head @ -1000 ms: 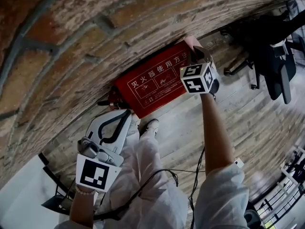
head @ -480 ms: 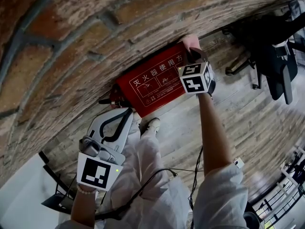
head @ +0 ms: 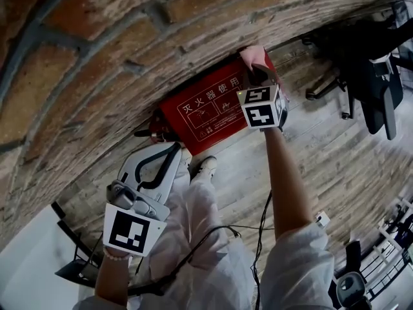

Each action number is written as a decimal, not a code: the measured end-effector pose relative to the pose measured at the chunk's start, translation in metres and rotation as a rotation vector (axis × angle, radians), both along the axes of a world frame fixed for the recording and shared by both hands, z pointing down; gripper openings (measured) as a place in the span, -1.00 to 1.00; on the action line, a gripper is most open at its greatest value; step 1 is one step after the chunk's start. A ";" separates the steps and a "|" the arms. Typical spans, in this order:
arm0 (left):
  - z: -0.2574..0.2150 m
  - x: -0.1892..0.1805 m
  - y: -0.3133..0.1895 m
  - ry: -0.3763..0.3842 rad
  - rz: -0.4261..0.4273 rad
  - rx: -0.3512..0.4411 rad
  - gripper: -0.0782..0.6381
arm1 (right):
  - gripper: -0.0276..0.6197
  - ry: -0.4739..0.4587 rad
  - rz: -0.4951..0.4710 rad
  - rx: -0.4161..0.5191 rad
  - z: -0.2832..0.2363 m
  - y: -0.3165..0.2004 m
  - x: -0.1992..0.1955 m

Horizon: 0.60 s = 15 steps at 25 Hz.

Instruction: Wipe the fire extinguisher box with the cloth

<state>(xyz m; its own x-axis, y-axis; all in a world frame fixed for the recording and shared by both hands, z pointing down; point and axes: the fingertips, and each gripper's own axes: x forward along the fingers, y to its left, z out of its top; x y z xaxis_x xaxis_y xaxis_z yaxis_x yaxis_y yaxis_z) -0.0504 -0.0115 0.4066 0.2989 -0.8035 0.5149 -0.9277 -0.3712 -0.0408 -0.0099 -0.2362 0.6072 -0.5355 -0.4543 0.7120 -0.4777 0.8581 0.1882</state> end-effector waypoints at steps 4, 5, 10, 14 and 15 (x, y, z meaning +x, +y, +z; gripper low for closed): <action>0.000 -0.001 0.002 0.003 0.000 0.002 -0.78 | -0.83 -0.011 0.015 -0.006 -0.001 0.005 -0.002; 0.000 -0.001 0.003 0.004 0.000 0.002 -0.78 | -0.83 -0.008 0.017 -0.005 -0.001 0.006 -0.001; 0.000 -0.002 0.006 0.007 0.000 0.001 -0.78 | -0.83 -0.001 0.026 -0.001 0.001 0.009 0.003; 0.001 -0.004 0.007 0.007 0.003 0.000 -0.78 | -0.83 0.002 0.026 0.008 0.000 0.010 0.003; 0.002 -0.004 0.008 0.008 0.004 0.000 -0.78 | -0.83 0.001 0.022 0.007 0.000 0.011 0.002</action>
